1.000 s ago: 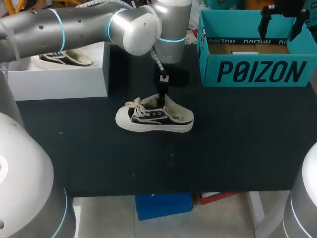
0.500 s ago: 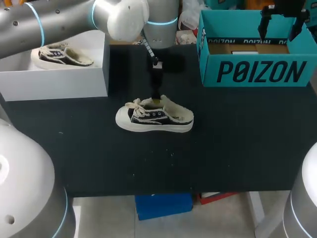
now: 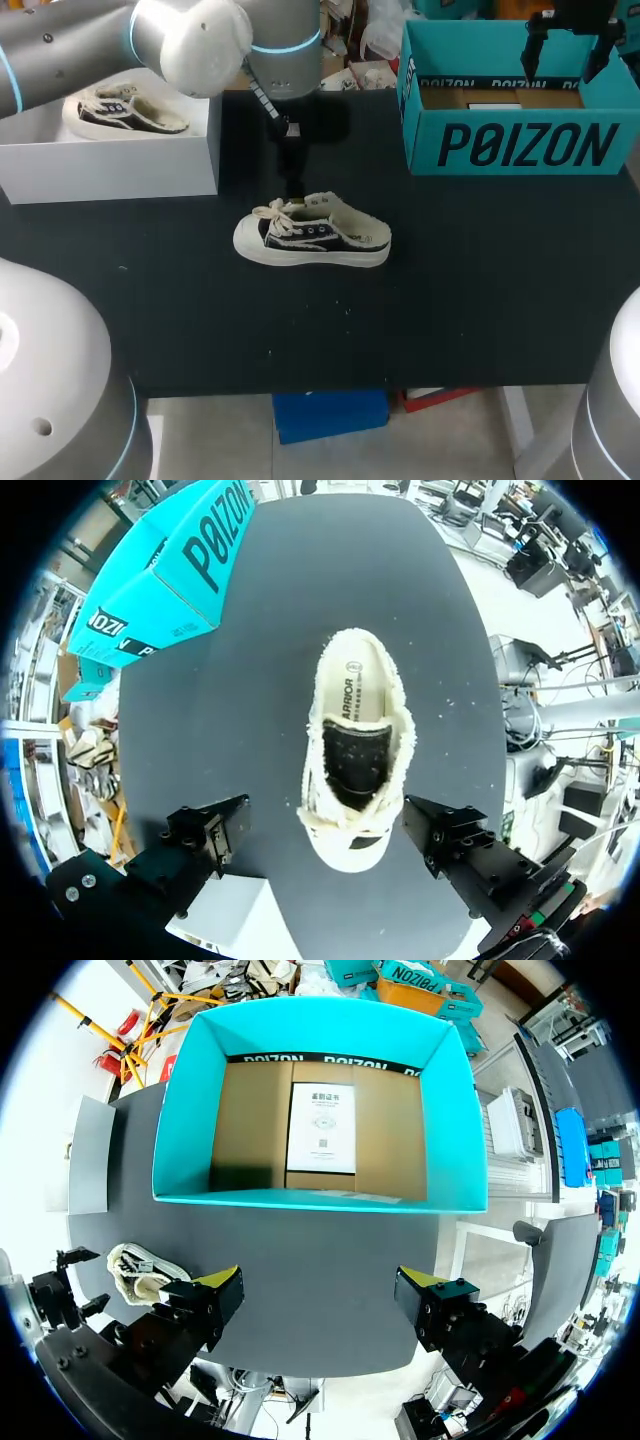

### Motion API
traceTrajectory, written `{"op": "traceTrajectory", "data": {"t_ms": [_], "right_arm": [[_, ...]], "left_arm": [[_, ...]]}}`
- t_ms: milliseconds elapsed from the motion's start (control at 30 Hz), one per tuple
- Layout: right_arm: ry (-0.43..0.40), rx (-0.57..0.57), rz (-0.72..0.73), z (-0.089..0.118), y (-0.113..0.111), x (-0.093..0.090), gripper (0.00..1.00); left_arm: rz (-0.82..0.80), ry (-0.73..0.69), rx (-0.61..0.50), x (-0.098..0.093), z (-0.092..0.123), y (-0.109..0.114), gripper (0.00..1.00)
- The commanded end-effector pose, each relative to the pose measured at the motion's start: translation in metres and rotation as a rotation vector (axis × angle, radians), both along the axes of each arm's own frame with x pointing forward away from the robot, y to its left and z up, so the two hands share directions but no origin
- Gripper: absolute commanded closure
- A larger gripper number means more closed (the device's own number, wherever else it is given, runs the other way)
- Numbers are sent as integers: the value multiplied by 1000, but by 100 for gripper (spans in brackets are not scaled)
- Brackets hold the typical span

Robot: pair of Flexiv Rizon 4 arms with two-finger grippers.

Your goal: Take the shoe out of the shoebox, open the shoe tongue, remove and reinsert the insole, then place the shoe into the shoebox

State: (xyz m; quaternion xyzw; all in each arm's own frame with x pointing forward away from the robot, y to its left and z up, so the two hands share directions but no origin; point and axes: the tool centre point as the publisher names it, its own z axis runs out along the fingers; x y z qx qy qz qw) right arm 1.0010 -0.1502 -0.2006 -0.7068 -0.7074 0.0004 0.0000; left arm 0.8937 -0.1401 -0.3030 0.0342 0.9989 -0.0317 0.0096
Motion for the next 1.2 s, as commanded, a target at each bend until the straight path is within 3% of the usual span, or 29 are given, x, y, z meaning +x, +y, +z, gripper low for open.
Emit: {"op": "traceTrajectory", "data": {"t_ms": [33, 833, 1200], "right_arm": [[0, 0, 0, 0, 0, 0, 0], [0, 0, 0, 0, 0, 0, 0], [0, 0, 0, 0, 0, 0, 0]], "left_arm": [[0, -24, -6, -3, -2, 2, 0], [0, -24, -6, -3, -2, 2, 0], [-5, -73, -65, -43, 10, 6, 0]]}}
